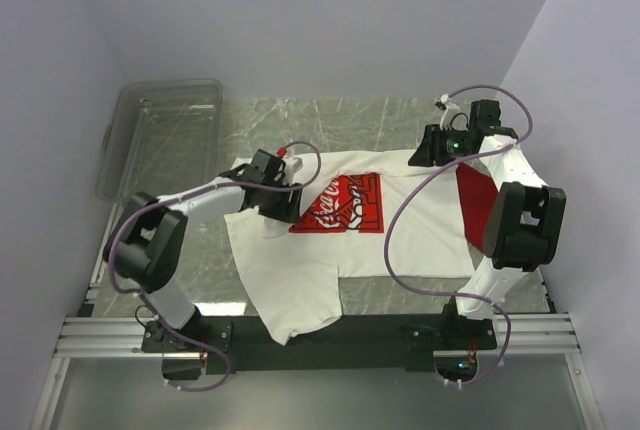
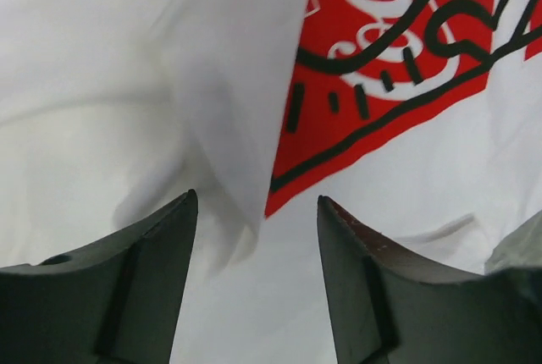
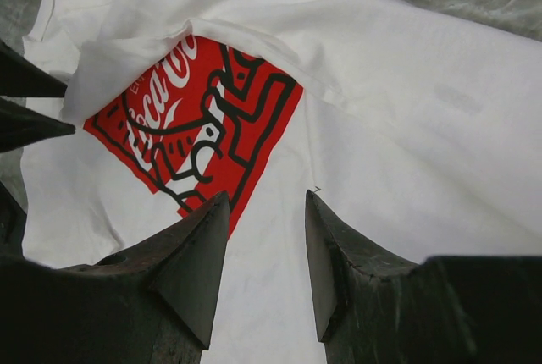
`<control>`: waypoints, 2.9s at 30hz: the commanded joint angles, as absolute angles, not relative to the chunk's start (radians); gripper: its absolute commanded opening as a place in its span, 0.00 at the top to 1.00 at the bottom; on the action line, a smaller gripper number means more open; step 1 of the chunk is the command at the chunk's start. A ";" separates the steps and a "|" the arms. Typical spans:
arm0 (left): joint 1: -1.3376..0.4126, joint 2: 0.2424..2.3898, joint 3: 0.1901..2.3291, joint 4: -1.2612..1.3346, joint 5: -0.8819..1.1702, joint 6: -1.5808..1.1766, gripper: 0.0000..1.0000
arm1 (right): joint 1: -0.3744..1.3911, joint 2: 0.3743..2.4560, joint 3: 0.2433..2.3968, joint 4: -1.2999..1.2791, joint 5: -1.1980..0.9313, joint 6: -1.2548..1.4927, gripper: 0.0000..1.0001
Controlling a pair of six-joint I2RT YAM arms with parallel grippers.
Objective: Fold and stack the t-shirts
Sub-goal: Fold the tshirt
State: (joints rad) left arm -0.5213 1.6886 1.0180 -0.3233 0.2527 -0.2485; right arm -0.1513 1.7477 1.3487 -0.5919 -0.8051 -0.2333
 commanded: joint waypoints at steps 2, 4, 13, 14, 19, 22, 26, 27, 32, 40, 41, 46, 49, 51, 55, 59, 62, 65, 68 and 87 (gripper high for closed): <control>-0.518 1.404 0.962 -0.255 0.071 -0.273 0.33 | -0.156 1.704 1.353 -0.592 -0.808 -0.252 0.52; -0.515 1.335 0.914 -0.212 -0.046 -0.323 0.20 | -0.156 1.704 1.353 -0.591 -0.805 -0.250 0.52; -0.291 1.380 0.819 -0.031 0.254 -0.551 0.36 | -0.124 1.718 1.347 -0.581 -0.792 -0.244 0.52; -0.291 1.408 0.842 -0.019 0.288 -0.564 0.40 | -0.118 1.718 1.345 -0.577 -0.790 -0.241 0.52; -0.328 1.598 0.943 -0.008 0.382 -0.566 0.43 | -0.106 1.724 1.339 -0.572 -0.785 -0.239 0.52; -0.347 1.681 0.992 -0.008 0.388 -0.565 0.42 | -0.107 1.723 1.332 -0.568 -0.785 -0.241 0.52; -0.374 1.759 1.058 -0.032 0.373 -0.548 0.41 | -0.107 1.727 1.333 -0.568 -0.792 -0.239 0.52; -0.380 1.772 1.071 -0.038 0.367 -0.543 0.41 | -0.107 1.729 1.332 -0.568 -0.790 -0.239 0.52; -0.402 1.841 1.137 -0.072 0.339 -0.532 0.43 | -0.107 1.732 1.330 -0.569 -0.793 -0.242 0.53; -0.439 1.821 1.190 -0.126 0.304 -0.486 0.90 | -0.107 1.727 1.330 -0.569 -0.795 -0.241 0.53; -0.449 1.812 1.196 -0.136 0.299 -0.476 0.93 | -0.107 1.727 1.330 -0.569 -0.795 -0.241 0.53; -0.552 1.779 1.242 -0.242 0.314 -0.411 0.99 | -0.112 1.724 1.331 -0.571 -0.796 -0.242 0.53; -0.616 1.804 1.250 -0.317 0.344 -0.378 0.98 | -0.118 1.721 1.333 -0.572 -0.796 -0.242 0.52; -0.670 1.833 1.256 -0.362 0.330 -0.350 0.87 | -0.121 1.718 1.332 -0.572 -0.799 -0.239 0.53; -0.752 1.815 1.264 -0.460 0.140 -0.313 0.61 | -0.126 1.717 1.333 -0.574 -0.802 -0.241 0.53; -0.756 1.625 1.189 -0.355 -0.165 -0.368 0.20 | -0.126 1.717 1.333 -0.574 -0.801 -0.244 0.52; -0.691 1.471 1.085 -0.247 -0.201 -0.432 0.05 | -0.126 1.715 1.333 -0.575 -0.798 -0.247 0.52; -0.511 1.456 1.026 -0.170 -0.008 -0.534 0.10 | -0.126 1.717 1.335 -0.572 -0.795 -0.245 0.53; -0.387 1.526 1.015 -0.129 0.112 -0.601 0.26 | -0.126 1.715 1.335 -0.571 -0.796 -0.247 0.53; -0.302 1.882 1.299 -0.390 -0.317 -0.838 0.28 | -0.129 1.717 1.336 -0.568 -0.811 -0.247 0.53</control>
State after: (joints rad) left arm -0.3054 1.8343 1.2453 -0.3515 -0.2462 -0.8299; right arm -0.1211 1.7477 1.3334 -0.5877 -0.7967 -0.2359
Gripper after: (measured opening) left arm 0.724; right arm 0.476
